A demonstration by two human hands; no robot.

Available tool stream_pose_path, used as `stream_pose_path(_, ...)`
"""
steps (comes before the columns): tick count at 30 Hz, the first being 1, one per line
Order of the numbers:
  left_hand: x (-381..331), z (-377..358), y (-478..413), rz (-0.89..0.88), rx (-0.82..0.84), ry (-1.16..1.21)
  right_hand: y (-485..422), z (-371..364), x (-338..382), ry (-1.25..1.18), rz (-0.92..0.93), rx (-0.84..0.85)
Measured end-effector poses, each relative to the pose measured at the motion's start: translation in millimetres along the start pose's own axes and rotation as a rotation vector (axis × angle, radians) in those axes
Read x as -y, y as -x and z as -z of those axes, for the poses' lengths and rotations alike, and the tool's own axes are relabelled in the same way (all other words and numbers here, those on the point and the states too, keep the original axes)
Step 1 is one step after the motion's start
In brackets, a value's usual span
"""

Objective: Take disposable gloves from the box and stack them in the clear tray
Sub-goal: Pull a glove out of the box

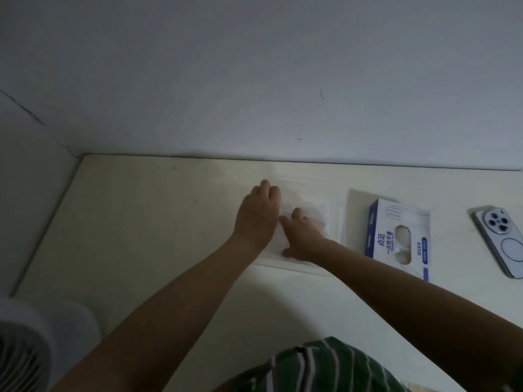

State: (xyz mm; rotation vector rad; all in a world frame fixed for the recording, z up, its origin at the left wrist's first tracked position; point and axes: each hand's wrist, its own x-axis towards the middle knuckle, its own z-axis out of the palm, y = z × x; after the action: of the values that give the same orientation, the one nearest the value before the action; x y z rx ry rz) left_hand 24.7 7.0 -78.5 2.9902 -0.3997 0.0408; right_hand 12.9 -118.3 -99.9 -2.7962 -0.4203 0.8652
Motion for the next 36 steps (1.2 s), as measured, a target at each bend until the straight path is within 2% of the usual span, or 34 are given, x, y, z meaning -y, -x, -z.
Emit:
stream_pose_path(4, 6, -17, 1, 0.147, 0.539, 0.061, 1, 4, -1, 0.046, -0.021, 0.025)
stream_pose_path(5, 10, -22, 2, 0.174, 0.624, 0.082, 2, 7, -3, 0.094, -0.035, 0.036)
stream_pose_path(8, 21, -34, 1, 0.182, 0.674, 0.104, 3, 12, -11, 0.204, -0.064, 0.095)
stream_pose_path(13, 25, -51, -3, 0.124, 0.757, 0.043, -4, 12, -12, 0.186, -0.106, 0.183)
stream_pose_path(21, 29, -71, -1, 0.089, 0.721, -0.040, -8, 4, -3, 0.125, -0.159, 0.155)
stream_pose_path(26, 30, -51, -3, 0.212, 0.738, 0.127, 4, 15, -5, 0.115, -0.141, 0.115)
stream_pose_path(28, 28, -37, -4, 0.230, 0.715, 0.132, 12, 23, -3, 0.218, -0.097, 0.011)
stream_pose_path(30, 23, -23, -3, 0.240, 0.589, 0.057, 21, 35, -5, 0.312, -0.020, -0.125)
stream_pose_path(32, 15, -10, -2, 0.249, 0.377, -0.019, 30, 47, -9, 0.303, 0.063, -0.239)
stream_pose_path(36, -16, 18, -8, 0.256, 0.055, 0.082, 53, 76, -33, -0.051, 0.114, -0.408)
